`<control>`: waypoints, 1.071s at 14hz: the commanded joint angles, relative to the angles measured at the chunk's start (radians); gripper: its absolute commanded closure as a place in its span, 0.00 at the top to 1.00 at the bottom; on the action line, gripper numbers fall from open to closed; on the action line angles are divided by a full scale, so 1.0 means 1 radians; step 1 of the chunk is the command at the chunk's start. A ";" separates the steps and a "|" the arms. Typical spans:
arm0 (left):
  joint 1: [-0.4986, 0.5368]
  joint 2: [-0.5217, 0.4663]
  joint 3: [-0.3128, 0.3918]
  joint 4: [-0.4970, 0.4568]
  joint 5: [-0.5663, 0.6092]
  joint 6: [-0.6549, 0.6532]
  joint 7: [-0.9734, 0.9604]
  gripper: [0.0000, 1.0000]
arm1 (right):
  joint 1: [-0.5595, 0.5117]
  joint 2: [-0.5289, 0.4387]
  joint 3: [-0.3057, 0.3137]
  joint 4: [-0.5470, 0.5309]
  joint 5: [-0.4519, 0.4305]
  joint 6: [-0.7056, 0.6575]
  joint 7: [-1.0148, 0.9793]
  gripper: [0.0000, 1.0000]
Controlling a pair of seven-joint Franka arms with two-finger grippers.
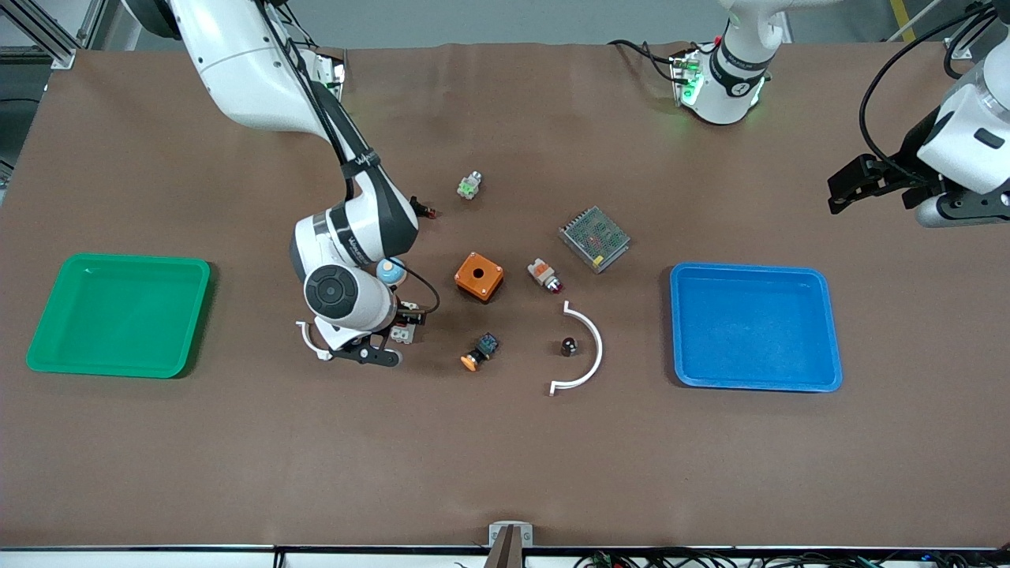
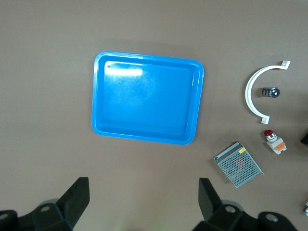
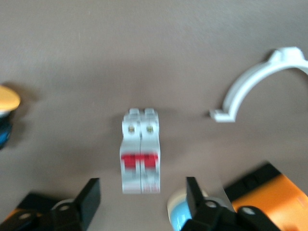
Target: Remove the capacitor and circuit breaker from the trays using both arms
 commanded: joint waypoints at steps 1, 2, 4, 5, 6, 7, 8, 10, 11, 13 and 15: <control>0.019 -0.025 -0.019 -0.022 0.011 0.014 -0.001 1.00 | 0.003 -0.204 -0.018 -0.025 0.010 -0.213 0.025 1.00; 0.020 -0.024 -0.019 -0.022 0.011 0.014 0.000 1.00 | -0.010 -0.273 -0.021 -0.028 0.010 -0.290 0.022 1.00; 0.019 -0.019 -0.019 -0.019 0.010 0.020 0.000 1.00 | -0.048 -0.400 -0.021 -0.060 0.009 -0.392 0.013 1.00; 0.019 -0.018 -0.019 -0.017 0.010 0.021 0.000 1.00 | -0.066 -0.463 -0.021 -0.091 0.009 -0.419 0.008 1.00; 0.019 -0.016 -0.019 -0.017 0.008 0.030 0.000 1.00 | -0.082 -0.520 -0.021 -0.126 0.004 -0.433 -0.013 1.00; 0.019 -0.015 -0.019 -0.017 0.008 0.033 0.000 1.00 | -0.103 -0.560 -0.021 -0.154 -0.010 -0.435 -0.042 1.00; 0.017 -0.013 -0.019 -0.017 0.008 0.037 0.000 1.00 | -0.132 -0.592 -0.021 -0.172 -0.022 -0.440 -0.082 1.00; 0.017 -0.013 -0.019 -0.019 0.008 0.043 0.000 1.00 | -0.218 -0.621 -0.021 -0.170 -0.028 -0.476 -0.191 1.00; 0.017 -0.013 -0.019 -0.019 0.008 0.043 0.000 1.00 | -0.265 -0.638 -0.021 -0.168 -0.033 -0.487 -0.263 1.00; 0.017 -0.018 -0.019 -0.020 0.005 0.041 -0.001 1.00 | -0.355 -0.638 -0.021 -0.130 -0.082 -0.509 -0.392 1.00; 0.017 -0.022 -0.019 -0.022 0.005 0.038 -0.001 1.00 | -0.408 -0.635 -0.021 -0.088 -0.134 -0.509 -0.470 1.00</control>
